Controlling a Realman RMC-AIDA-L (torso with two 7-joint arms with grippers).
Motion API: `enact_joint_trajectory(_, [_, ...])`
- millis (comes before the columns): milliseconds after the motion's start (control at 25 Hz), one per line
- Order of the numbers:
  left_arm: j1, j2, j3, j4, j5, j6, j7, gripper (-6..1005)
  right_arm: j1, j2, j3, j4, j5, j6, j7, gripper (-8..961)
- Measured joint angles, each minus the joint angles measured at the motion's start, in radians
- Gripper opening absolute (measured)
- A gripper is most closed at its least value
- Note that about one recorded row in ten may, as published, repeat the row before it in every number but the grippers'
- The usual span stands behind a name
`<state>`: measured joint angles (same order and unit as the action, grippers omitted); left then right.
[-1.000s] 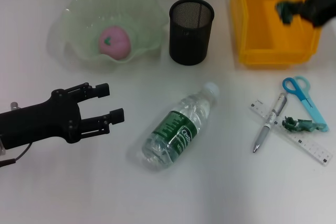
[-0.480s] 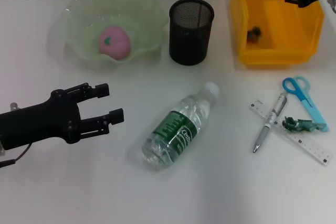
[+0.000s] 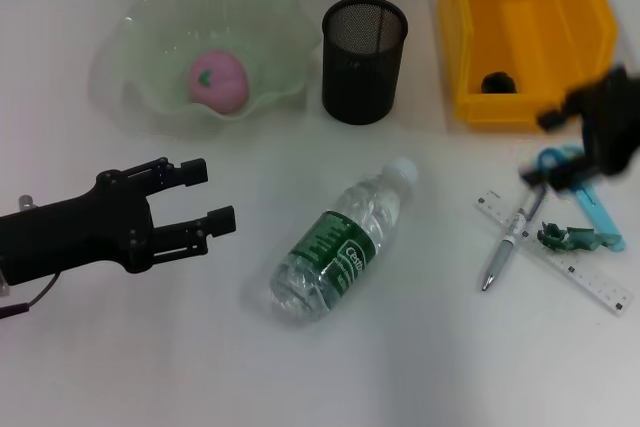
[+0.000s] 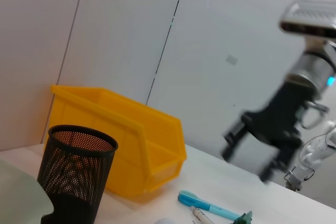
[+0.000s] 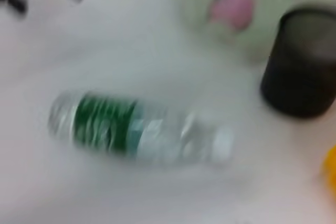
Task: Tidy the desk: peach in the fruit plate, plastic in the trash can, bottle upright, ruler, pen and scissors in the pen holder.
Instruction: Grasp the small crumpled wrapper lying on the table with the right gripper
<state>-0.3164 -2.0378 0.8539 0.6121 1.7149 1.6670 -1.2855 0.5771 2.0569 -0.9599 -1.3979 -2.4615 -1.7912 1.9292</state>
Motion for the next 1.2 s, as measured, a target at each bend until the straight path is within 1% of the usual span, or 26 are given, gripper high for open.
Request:
enact_joint_trajectory(40, [-0.001,0.0,0.001,0.0,0.0,-0.002,0.0,746,-0.007,0.007,-0.011,-0.009,-0.032,-0.025,-0.008,651])
enact_joint_trajectory(80, [-0.003,0.0,0.002,0.0,0.0,-0.004,0.0,746,-0.024,0.016,-0.05,-0.021,-0.096,-0.045,-0.022,676])
enact_joint_trajectory(120, [-0.005,0.0,0.004,0.0,0.0,-0.005,0.0,746,-0.024,0.016,-0.05,-0.021,-0.096,-0.045,-0.022,700])
enact_joint_trajectory(240, [-0.009,0.0,0.004,0.0,0.0,-0.006,0.0,745,-0.05,0.02,-0.124,-0.024,-0.163,-0.044,-0.029,773])
enact_joint_trajectory(280, [-0.011,0.0,0.005,0.0,0.0,-0.006,0.0,745,-0.064,0.021,-0.149,-0.024,-0.178,-0.027,-0.028,773])
enact_joint_trajectory(600, [-0.013,-0.002,0.005,0.0,0.0,-0.006,0.0,743,-0.074,0.022,-0.17,0.007,-0.203,0.055,-0.029,773])
enact_joint_trajectory(680, [-0.013,-0.004,0.005,0.0,0.0,-0.006,0.0,742,-0.068,0.022,-0.19,0.047,-0.212,0.089,-0.029,774])
enact_joint_trajectory(1000, [-0.013,-0.004,0.005,0.0,0.0,-0.006,0.0,740,-0.032,0.021,-0.199,0.145,-0.226,0.143,-0.03,774])
enact_joint_trajectory(1080, [-0.013,-0.004,0.005,-0.001,0.0,-0.006,0.0,739,-0.018,0.02,-0.2,0.181,-0.245,0.161,-0.027,711])
enact_joint_trajectory(1200, [-0.013,-0.004,0.005,-0.002,0.0,-0.006,0.0,739,-0.012,0.02,-0.2,0.198,-0.253,0.175,-0.024,616])
